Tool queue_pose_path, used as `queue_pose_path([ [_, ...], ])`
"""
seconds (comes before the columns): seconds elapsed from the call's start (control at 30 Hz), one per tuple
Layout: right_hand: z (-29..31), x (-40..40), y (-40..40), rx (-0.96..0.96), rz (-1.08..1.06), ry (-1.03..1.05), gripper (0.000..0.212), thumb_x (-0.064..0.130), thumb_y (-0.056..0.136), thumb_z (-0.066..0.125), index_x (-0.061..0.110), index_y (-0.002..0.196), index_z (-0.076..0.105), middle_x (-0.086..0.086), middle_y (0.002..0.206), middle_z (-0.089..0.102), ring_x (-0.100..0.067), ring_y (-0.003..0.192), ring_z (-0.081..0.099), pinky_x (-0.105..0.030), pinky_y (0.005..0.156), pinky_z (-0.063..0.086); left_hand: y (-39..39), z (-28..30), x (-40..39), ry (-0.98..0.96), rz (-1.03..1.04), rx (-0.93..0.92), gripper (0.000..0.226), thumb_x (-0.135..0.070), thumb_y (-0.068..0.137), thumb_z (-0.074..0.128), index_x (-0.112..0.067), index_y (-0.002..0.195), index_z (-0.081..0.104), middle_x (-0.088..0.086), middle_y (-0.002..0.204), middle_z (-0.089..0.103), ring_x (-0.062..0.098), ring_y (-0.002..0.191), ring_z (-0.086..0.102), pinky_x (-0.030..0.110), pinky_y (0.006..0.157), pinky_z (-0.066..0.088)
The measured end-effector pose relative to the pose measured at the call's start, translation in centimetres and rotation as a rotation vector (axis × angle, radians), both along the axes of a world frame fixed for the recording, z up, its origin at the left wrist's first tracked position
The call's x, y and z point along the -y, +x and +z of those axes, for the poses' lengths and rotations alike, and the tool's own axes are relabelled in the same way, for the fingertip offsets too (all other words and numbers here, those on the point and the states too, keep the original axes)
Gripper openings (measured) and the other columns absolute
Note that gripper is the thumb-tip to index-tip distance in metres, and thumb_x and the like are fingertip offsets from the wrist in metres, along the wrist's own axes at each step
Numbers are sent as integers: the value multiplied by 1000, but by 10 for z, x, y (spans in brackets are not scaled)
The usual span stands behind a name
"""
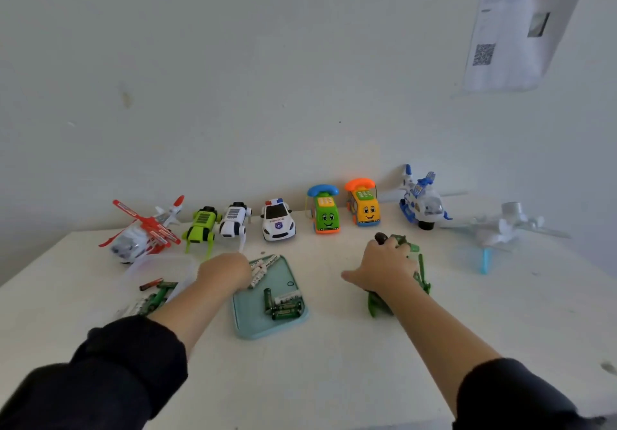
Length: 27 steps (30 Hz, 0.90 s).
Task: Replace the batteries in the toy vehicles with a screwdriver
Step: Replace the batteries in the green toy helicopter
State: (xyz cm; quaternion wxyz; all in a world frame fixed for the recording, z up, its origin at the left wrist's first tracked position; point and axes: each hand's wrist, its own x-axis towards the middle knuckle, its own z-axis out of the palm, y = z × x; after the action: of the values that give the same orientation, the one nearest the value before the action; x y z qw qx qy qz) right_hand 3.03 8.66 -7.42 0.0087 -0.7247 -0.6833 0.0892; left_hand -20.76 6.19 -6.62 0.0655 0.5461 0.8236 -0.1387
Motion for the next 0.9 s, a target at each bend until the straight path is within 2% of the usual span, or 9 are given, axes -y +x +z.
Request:
queue_pose_path([
  [0.07, -6, 4, -7, 119, -17, -31, 87, 50, 75, 66, 5, 140, 29, -22, 144, 22, -46, 129, 26, -60, 96, 40, -15, -11, 6, -26, 44, -74, 31, -13, 93, 41, -12, 121, 54, 6, 123, 56, 24, 110, 55, 33, 88, 44],
  [0.17, -8, 4, -7, 229, 12, -17, 72, 28, 81, 61, 3, 140, 28, -23, 142, 27, -52, 128, 27, -62, 92, 43, -29, -26, 14, 15, 72, -76, 37, -7, 92, 44, -8, 129, 46, 10, 133, 51, 27, 118, 52, 33, 90, 44],
  [0.27, -1, 3, 4, 189, 188, 59, 65, 30, 75, 66, 12, 130, 37, -11, 127, 46, -36, 115, 45, -44, 87, 50, -38, -34, 18, 26, 54, -54, 40, -2, 90, 46, -7, 129, 42, 11, 131, 51, 27, 118, 52, 33, 90, 43],
  [0.33, 11, 3, 11, 69, 369, 68, 75, 37, 72, 71, 21, 133, 32, -4, 121, 53, -25, 104, 51, -31, 77, 46, -41, -32, 17, 31, 47, -34, 36, -3, 90, 44, -8, 126, 45, 10, 126, 54, 26, 113, 54, 32, 86, 45],
  [0.43, 26, -1, 18, -82, 518, 0, 80, 31, 72, 69, 30, 137, 23, 3, 125, 57, -21, 102, 54, -33, 82, 45, -38, -21, 14, 112, 65, 24, 26, -9, 92, 43, -10, 116, 54, 2, 93, 54, 22, 91, 55, 29, 73, 45],
  [0.5, 27, -5, 23, -107, 517, -48, 85, 26, 71, 67, 32, 140, 18, 6, 137, 49, -24, 114, 50, -39, 94, 42, -29, -7, 9, 228, 61, 52, 21, -11, 92, 45, -11, 111, 55, -1, 78, 46, 19, 81, 51, 29, 68, 41],
  [0.63, 14, -1, 32, -157, 458, 49, 79, 28, 75, 65, 29, 142, 22, 0, 131, 49, -23, 114, 43, -39, 96, 38, -3, 25, -6, 616, -26, 158, 18, -15, 94, 47, -6, 110, 50, 5, 88, 54, 20, 74, 54, 32, 59, 44],
  [0.77, 8, 2, 35, -273, 439, 156, 60, 32, 79, 66, 27, 133, 39, 2, 121, 56, -19, 109, 47, -37, 93, 41, 38, 55, -9, 1044, -258, 485, 27, -11, 96, 45, -6, 123, 41, 13, 107, 52, 27, 85, 55, 36, 70, 46],
  [0.9, 5, -1, 36, -308, 413, 142, 48, 38, 79, 67, 31, 124, 51, 6, 113, 61, -15, 104, 49, -33, 86, 44, 76, 59, -10, 1289, -385, 861, 30, -10, 97, 41, -8, 127, 36, 5, 96, 54, 29, 82, 62, 43, 71, 52],
])
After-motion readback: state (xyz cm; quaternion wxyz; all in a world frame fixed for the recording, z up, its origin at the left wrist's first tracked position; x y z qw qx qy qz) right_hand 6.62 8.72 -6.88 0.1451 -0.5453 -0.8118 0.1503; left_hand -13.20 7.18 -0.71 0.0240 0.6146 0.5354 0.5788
